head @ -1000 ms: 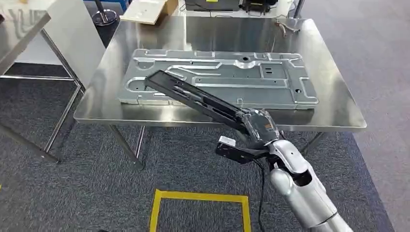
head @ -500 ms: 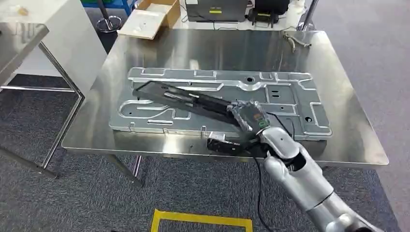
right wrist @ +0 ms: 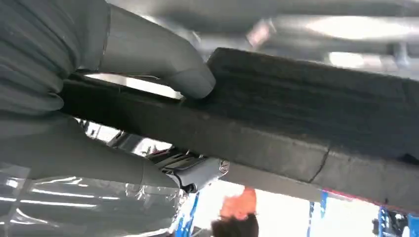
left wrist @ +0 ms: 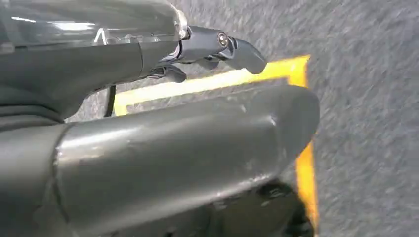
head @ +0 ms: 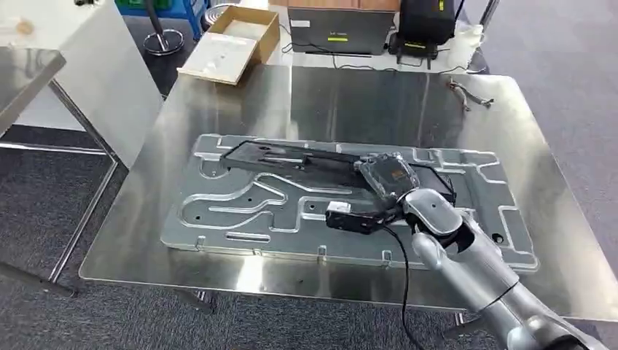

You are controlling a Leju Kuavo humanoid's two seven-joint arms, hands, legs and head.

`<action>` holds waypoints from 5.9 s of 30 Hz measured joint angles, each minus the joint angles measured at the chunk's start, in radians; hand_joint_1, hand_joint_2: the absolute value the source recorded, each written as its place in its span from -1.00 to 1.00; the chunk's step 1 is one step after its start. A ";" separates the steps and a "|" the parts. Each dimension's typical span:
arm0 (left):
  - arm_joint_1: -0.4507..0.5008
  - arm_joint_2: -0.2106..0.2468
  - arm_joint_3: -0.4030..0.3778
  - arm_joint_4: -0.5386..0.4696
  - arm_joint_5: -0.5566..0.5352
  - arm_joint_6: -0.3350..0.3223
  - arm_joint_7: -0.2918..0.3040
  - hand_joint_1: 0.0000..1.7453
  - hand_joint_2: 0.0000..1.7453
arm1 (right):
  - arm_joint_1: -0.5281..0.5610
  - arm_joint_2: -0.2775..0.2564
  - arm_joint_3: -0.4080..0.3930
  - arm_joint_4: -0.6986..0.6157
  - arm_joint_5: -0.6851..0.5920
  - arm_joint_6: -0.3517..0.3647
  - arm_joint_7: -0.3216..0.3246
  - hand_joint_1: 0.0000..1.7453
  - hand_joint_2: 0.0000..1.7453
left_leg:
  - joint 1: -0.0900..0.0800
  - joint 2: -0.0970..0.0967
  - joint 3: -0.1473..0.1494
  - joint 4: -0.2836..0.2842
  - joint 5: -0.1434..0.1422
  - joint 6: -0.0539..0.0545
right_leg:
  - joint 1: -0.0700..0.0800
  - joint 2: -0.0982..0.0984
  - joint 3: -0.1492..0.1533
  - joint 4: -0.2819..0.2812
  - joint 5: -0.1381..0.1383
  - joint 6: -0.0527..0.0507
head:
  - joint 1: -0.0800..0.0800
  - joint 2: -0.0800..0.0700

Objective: Take the parts from the cabinet and place them on the table.

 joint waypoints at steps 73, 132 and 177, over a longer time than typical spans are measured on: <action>0.002 0.000 0.059 0.000 0.006 -0.035 -0.018 -1.00 -1.00 | 0.083 0.099 -0.138 0.348 0.101 -0.071 -0.112 -1.00 -1.00 | 0.001 0.018 -0.020 0.015 0.021 -0.034 | 0.017 -0.008 0.023 -0.196 0.017 -0.025 | 0.000 0.000; 0.003 -0.005 0.104 0.000 -0.008 -0.018 -0.035 -1.00 -1.00 | 0.190 0.051 0.051 -0.202 0.386 -0.176 -0.039 -1.00 -1.00 | 0.005 0.026 -0.057 0.028 0.023 -0.032 | -0.008 -0.004 0.039 -0.160 -0.015 0.016 | 0.000 0.000; 0.026 -0.039 0.283 -0.008 0.011 -0.015 -0.063 -1.00 -1.00 | 0.706 0.271 -1.413 0.809 -0.043 -0.611 -0.721 -1.00 -1.00 | 0.000 0.023 0.105 0.155 -0.092 -0.054 | 0.000 -0.017 -0.102 -0.179 0.100 -0.033 | 0.000 0.000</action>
